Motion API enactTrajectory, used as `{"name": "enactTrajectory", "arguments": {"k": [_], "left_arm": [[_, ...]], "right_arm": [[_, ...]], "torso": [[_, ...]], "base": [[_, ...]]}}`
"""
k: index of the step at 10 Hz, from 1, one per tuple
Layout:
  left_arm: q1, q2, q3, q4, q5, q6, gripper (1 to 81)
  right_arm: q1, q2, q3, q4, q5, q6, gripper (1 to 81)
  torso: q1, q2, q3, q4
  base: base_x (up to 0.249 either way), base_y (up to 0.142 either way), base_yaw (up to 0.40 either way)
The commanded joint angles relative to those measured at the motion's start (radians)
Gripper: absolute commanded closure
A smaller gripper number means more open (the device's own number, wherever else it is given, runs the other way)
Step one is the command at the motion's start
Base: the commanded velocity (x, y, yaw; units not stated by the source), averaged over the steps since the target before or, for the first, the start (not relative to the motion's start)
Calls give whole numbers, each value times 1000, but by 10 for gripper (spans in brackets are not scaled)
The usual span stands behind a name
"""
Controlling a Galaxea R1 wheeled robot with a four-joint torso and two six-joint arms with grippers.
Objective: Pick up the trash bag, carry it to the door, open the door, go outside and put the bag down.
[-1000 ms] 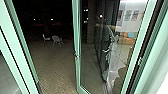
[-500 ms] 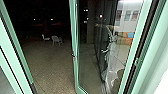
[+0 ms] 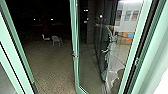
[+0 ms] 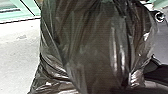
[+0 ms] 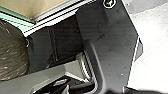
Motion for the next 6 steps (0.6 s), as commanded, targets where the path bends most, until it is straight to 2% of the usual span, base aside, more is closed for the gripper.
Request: {"name": "enactTrajectory", "arguments": {"k": [1, 6], "left_arm": [[-56, -9, -6, 5, 56, 3, 811], [-54, -10, -8, 6, 56, 3, 811]], "right_arm": [[42, 4, 5, -6, -51, 0, 10], [42, 4, 5, -6, -51, 0, 10]], "torso": [[0, 0, 0, 0], [0, 0, 0, 0]], "base": [[0, 0, 0], [13, 0, 0]]}}
